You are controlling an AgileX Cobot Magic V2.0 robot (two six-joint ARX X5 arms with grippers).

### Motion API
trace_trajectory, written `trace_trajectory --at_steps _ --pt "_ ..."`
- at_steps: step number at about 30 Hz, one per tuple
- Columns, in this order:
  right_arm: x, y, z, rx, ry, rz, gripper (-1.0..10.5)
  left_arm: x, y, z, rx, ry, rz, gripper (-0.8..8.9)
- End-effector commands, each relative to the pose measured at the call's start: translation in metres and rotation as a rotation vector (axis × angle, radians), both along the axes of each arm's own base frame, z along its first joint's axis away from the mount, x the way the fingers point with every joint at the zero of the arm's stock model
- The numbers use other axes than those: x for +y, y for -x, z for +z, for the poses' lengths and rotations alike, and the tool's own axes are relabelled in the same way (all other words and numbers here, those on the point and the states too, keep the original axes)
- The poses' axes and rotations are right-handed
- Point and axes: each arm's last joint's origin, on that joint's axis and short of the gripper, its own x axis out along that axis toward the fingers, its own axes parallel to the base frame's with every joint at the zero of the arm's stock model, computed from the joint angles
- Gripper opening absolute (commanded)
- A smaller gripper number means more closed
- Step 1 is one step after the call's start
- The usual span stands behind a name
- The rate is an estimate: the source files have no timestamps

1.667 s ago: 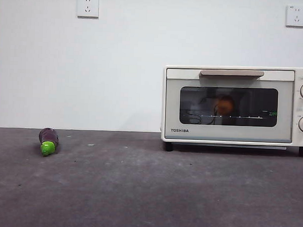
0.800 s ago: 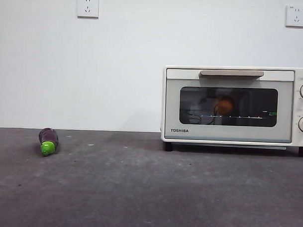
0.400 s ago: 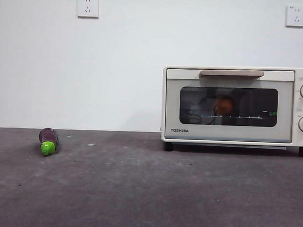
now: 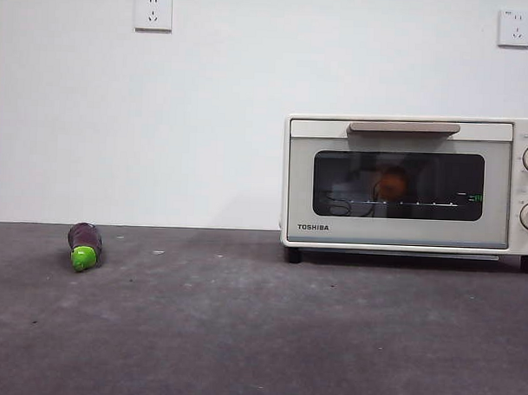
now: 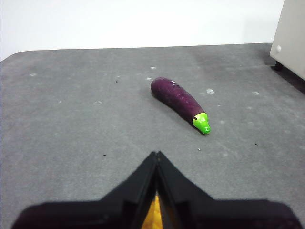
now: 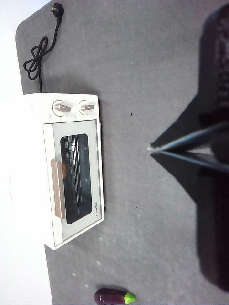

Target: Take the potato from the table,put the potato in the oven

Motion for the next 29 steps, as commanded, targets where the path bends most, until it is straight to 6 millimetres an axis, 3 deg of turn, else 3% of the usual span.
trace_trajectory --at_steps 1,6,12,23,29 --pt "-0.001 0.001 -0.002 0.01 0.045 -0.008 0.0 0.0 -0.001 -0.002 -0.003 -0.009 0.002 -0.04" --pt "0.001 -0.002 0.0 -0.035 0.111 -0.066 0.0 0.0 -0.001 -0.002 -0.003 -0.009 0.002 -0.04" --pt "0.014 -0.027 -0.009 -0.144 0.188 -0.119 0.0 0.0 -0.001 -0.002 0.0 -0.009 0.002 -0.04" --pt "0.026 -0.093 -0.096 -0.446 0.173 -0.123 0.0 0.0 -0.001 -0.002 0.001 -0.009 0.002 -0.04" --pt "0.025 -0.109 -0.143 -0.513 0.289 -0.003 0.0 0.0 -0.001 -0.002 0.001 -0.009 0.002 -0.04"
